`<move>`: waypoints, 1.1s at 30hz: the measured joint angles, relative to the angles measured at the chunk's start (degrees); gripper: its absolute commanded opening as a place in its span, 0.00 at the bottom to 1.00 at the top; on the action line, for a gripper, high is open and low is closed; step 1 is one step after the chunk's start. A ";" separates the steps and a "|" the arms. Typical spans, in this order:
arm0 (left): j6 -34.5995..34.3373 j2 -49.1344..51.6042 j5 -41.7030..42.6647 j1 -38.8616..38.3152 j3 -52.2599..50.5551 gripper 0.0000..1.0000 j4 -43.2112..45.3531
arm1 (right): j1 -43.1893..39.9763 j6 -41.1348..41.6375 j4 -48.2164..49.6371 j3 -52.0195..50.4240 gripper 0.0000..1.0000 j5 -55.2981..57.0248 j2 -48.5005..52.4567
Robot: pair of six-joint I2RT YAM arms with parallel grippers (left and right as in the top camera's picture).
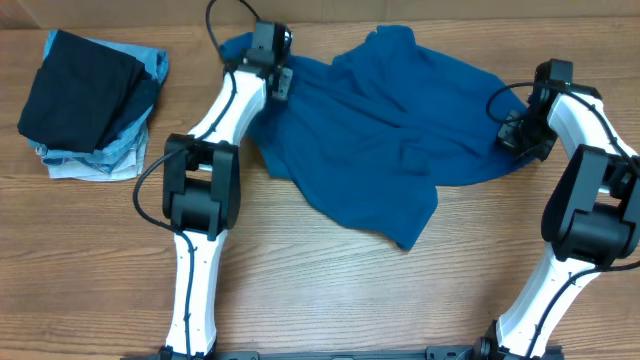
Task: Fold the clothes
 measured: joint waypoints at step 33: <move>-9.79 -10.25 28.35 -32.94 -5.84 0.04 -42.01 | -0.20 0.02 1.42 -0.61 0.09 -0.85 -0.26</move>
